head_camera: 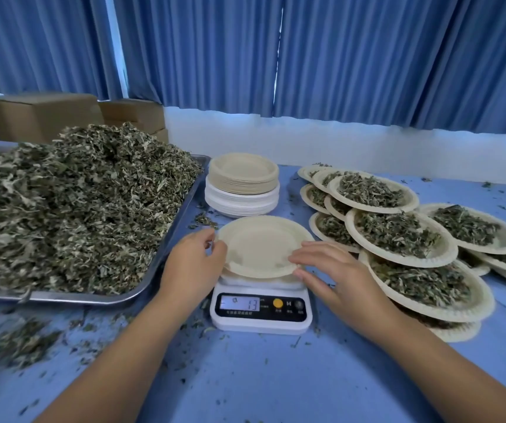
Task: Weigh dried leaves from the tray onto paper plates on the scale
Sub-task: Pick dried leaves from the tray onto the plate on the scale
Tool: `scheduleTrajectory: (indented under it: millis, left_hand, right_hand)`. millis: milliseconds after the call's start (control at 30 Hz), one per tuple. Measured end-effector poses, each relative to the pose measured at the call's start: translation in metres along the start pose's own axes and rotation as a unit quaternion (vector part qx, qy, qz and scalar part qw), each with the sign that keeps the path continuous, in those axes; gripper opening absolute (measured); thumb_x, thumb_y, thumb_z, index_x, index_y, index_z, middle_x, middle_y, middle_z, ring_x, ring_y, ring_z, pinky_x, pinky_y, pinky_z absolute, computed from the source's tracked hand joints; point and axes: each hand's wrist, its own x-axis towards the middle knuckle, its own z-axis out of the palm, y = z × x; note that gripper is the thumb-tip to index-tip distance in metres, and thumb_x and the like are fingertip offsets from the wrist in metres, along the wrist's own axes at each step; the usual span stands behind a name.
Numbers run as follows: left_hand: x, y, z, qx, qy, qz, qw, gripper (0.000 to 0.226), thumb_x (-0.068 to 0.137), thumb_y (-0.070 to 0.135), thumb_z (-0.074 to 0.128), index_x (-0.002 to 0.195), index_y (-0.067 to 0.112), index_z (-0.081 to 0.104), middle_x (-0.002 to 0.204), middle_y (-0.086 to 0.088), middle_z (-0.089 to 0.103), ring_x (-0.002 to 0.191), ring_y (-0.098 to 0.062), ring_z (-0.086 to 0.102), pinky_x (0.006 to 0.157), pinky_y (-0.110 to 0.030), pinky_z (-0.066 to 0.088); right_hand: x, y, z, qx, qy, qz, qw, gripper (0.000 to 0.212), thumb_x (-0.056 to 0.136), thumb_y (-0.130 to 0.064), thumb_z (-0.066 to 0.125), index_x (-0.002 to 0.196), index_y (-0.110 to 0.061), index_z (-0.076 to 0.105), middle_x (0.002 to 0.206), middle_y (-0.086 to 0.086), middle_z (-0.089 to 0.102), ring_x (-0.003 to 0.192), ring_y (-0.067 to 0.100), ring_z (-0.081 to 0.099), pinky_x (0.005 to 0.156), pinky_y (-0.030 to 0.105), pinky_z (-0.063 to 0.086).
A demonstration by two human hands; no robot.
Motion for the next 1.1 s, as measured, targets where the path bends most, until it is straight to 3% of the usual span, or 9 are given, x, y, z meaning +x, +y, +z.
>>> scheduleTrajectory:
  millis: [67, 133, 267, 333, 367, 467, 700, 900, 1100]
  left_hand:
    - [-0.0005, -0.0003, 0.0012, 0.000, -0.001, 0.006, 1.000, 0.028, 0.095, 0.023, 0.049, 0.119, 0.014, 0.061, 0.111, 0.003, 0.061, 0.104, -0.013, 0.055, 0.084, -0.026, 0.041]
    - [-0.0007, -0.0025, 0.0025, -0.005, 0.002, 0.005, 1.000, 0.008, 0.094, 0.019, 0.049, 0.093, 0.024, 0.055, 0.093, 0.008, 0.054, 0.090, -0.012, 0.050, 0.077, -0.027, 0.038]
    - [0.0007, -0.0040, 0.0056, -0.019, 0.003, 0.000, 1.000, 0.035, 0.094, 0.018, 0.046, 0.072, 0.041, 0.031, 0.077, 0.016, 0.040, 0.080, -0.008, 0.041, 0.073, -0.028, 0.033]
    - [0.0006, -0.0039, 0.0063, -0.040, 0.009, -0.003, 0.999, 0.022, 0.096, 0.019, 0.045, 0.084, 0.036, 0.051, 0.081, 0.019, 0.044, 0.075, -0.001, 0.043, 0.072, -0.026, 0.035]
    - [0.0000, -0.0031, 0.0062, -0.054, 0.007, -0.009, 0.998, 0.019, 0.097, 0.021, 0.043, 0.103, 0.029, 0.059, 0.093, 0.021, 0.050, 0.082, 0.001, 0.047, 0.074, -0.024, 0.036]
    - [-0.0006, -0.0012, 0.0046, -0.087, 0.013, -0.038, 0.995, 0.042, 0.098, 0.026, 0.039, 0.140, 0.022, 0.044, 0.137, 0.008, 0.048, 0.119, -0.007, 0.046, 0.090, -0.023, 0.032]
    - [-0.0005, 0.0009, 0.0052, -0.093, 0.021, -0.033, 0.995, 0.045, 0.098, 0.029, 0.040, 0.142, 0.023, 0.040, 0.142, 0.004, 0.044, 0.119, -0.007, 0.044, 0.092, -0.026, 0.034]
    - [0.0002, 0.0001, 0.0056, -0.098, 0.029, -0.036, 0.994, 0.043, 0.097, 0.030, 0.042, 0.139, 0.023, 0.043, 0.140, 0.004, 0.046, 0.123, -0.010, 0.047, 0.096, -0.029, 0.038]
    - [-0.0007, 0.0037, 0.0040, -0.117, 0.033, -0.053, 0.991, 0.041, 0.096, 0.029, 0.042, 0.137, 0.024, 0.046, 0.137, 0.005, 0.048, 0.122, -0.010, 0.047, 0.099, -0.032, 0.039]
  right_hand:
    - [-0.0021, 0.0012, 0.0008, 0.000, -0.007, -0.002, 1.000, 0.028, 0.090, -0.029, 0.059, 0.113, -0.018, 0.071, 0.116, -0.007, 0.066, 0.121, 0.012, 0.054, 0.105, 0.023, 0.038]
    - [-0.0033, 0.0024, 0.0022, 0.007, -0.009, -0.005, 1.000, 0.026, 0.090, -0.026, 0.063, 0.114, -0.018, 0.071, 0.116, -0.007, 0.066, 0.121, 0.010, 0.053, 0.105, 0.026, 0.040]
    - [-0.0039, 0.0039, 0.0024, 0.006, -0.022, -0.008, 1.000, 0.027, 0.091, -0.029, 0.062, 0.116, -0.022, 0.069, 0.118, -0.011, 0.064, 0.123, 0.008, 0.050, 0.106, 0.026, 0.038]
    - [-0.0035, 0.0046, 0.0012, -0.005, -0.028, -0.016, 0.999, 0.029, 0.092, -0.032, 0.060, 0.119, -0.023, 0.068, 0.120, -0.012, 0.064, 0.125, 0.007, 0.048, 0.107, 0.025, 0.036]
    - [-0.0036, 0.0048, 0.0006, -0.011, -0.029, -0.019, 0.999, 0.030, 0.092, -0.033, 0.060, 0.120, -0.024, 0.067, 0.121, -0.013, 0.063, 0.126, 0.007, 0.047, 0.108, 0.026, 0.036]
    - [-0.0034, 0.0051, 0.0009, -0.021, -0.023, -0.026, 0.999, 0.031, 0.091, -0.033, 0.060, 0.120, -0.024, 0.067, 0.122, -0.012, 0.062, 0.127, 0.008, 0.046, 0.108, 0.035, 0.037]
    - [-0.0026, 0.0062, 0.0048, -0.029, -0.005, -0.031, 0.999, 0.026, 0.091, -0.023, 0.065, 0.116, -0.020, 0.070, 0.116, -0.008, 0.065, 0.123, 0.015, 0.050, 0.104, 0.042, 0.041]
    - [-0.0045, 0.0056, 0.0032, -0.035, 0.001, -0.020, 0.999, 0.037, 0.091, -0.034, 0.058, 0.128, -0.027, 0.060, 0.121, -0.013, 0.058, 0.128, 0.004, 0.042, 0.108, 0.025, 0.033]
    - [-0.0035, 0.0018, 0.0022, -0.040, -0.004, -0.010, 0.999, 0.038, 0.094, -0.039, 0.051, 0.128, -0.024, 0.059, 0.118, -0.012, 0.059, 0.125, 0.005, 0.043, 0.107, 0.024, 0.032]
